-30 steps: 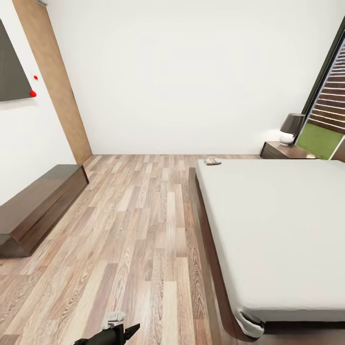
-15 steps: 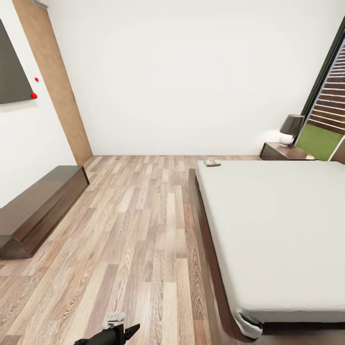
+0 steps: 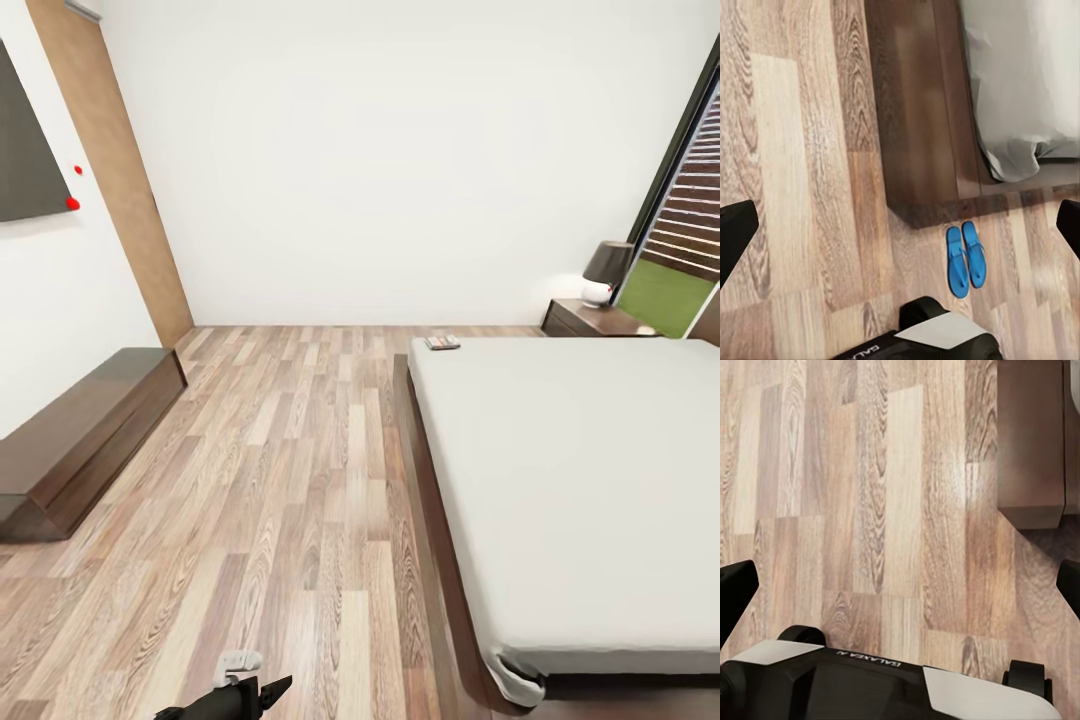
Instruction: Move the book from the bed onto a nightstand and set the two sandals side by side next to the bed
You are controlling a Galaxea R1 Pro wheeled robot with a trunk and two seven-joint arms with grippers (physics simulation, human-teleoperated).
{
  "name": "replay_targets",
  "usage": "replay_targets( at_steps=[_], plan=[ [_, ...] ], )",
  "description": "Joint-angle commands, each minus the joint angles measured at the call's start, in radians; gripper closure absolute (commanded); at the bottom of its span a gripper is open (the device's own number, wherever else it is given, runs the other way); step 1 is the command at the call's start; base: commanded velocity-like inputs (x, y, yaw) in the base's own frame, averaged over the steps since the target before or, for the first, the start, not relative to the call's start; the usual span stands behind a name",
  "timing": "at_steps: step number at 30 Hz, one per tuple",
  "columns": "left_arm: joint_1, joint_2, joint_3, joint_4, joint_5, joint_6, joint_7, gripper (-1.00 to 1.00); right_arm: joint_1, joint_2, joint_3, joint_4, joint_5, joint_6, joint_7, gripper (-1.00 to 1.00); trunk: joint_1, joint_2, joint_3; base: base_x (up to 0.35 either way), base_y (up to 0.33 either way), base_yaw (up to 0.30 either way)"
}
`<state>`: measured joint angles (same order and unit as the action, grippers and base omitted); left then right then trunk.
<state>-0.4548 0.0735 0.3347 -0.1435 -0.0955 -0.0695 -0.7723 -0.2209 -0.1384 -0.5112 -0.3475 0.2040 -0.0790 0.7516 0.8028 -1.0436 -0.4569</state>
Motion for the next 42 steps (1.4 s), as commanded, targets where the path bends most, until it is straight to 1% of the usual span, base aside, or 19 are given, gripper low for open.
replay_targets(
  at_steps=[1, 16, 25, 42],
  plan=[
    [-0.001, 0.000, 0.006, 0.001, -0.010, -0.007, -0.002, -1.00, -0.001, 0.000, -0.007, 0.001, 0.011, -0.007, 0.004, -1.00, -0.004, 0.007, 0.002, 0.000, 0.000, 0.000],
    [-0.001, 0.000, 0.006, 0.001, -0.010, -0.007, -0.002, -1.00, -0.001, 0.000, -0.007, 0.001, 0.011, -0.007, 0.004, -1.00, -0.061, 0.112, 0.049, 0.000, 0.000, 0.000],
    [-0.001, 0.000, 0.007, 0.001, -0.010, -0.006, -0.003, -1.00, -0.001, 0.000, -0.007, 0.001, 0.011, -0.007, 0.005, -1.00, -0.061, 0.112, 0.049, 0.000, 0.000, 0.000],
    [-0.001, 0.000, 0.006, 0.001, -0.010, -0.006, -0.003, -1.00, -0.001, 0.000, -0.007, 0.001, 0.011, -0.007, 0.005, -1.00, -0.127, 0.231, 0.103, 0.000, 0.000, 0.000]
  ],
)
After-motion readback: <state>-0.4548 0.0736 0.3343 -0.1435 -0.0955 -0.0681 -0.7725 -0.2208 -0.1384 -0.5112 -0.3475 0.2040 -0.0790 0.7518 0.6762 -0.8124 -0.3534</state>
